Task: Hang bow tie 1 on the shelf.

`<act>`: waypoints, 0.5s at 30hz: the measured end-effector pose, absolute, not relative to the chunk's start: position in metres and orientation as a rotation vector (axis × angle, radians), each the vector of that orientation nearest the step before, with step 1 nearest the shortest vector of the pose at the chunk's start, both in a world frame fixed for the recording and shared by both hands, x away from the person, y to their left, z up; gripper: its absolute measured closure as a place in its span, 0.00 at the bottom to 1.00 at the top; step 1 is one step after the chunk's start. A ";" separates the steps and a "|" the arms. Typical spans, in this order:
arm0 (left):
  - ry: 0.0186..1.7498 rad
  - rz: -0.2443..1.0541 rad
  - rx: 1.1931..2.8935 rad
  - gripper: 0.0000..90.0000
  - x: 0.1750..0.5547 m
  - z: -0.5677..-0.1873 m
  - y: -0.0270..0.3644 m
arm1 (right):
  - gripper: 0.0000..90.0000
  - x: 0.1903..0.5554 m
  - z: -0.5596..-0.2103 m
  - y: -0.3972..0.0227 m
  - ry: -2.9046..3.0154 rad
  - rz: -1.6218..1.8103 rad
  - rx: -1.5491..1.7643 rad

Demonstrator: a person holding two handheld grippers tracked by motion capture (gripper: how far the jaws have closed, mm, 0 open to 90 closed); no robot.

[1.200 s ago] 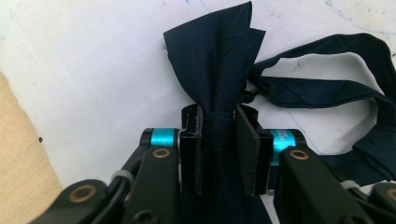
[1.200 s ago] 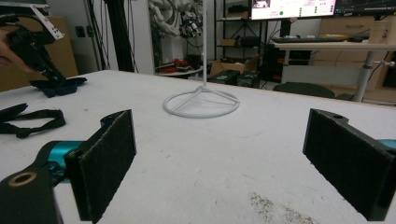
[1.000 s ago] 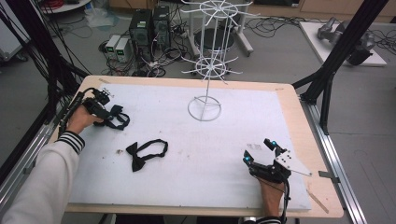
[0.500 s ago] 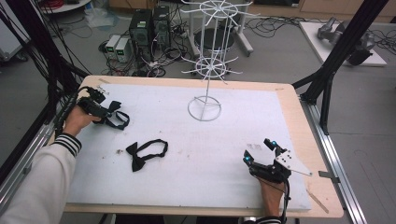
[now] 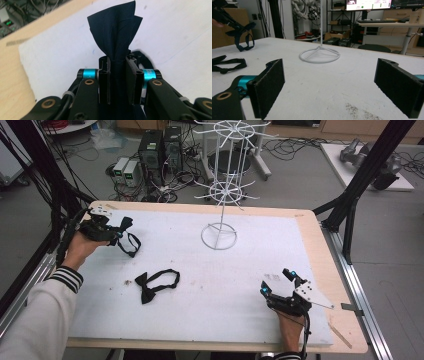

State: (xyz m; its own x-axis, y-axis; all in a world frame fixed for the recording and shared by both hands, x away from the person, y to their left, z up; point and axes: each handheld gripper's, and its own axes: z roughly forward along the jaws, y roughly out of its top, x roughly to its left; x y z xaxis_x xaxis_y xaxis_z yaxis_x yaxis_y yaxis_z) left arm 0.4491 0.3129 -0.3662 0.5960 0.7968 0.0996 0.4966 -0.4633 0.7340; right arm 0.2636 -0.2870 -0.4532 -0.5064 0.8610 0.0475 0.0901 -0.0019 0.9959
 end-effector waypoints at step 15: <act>0.911 0.552 1.959 0.84 0.430 -0.340 0.303 | 0.10 0.264 -0.453 -0.288 1.647 1.571 0.990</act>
State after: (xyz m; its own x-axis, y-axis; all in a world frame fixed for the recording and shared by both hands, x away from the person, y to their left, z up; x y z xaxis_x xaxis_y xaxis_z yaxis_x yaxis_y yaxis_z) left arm 0.4300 0.3032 -0.3396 0.6323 0.7743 0.0276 0.3833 -0.3435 0.8574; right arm 0.2638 -0.2875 -0.4533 -0.5051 0.8619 0.0449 0.0856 -0.0018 0.9963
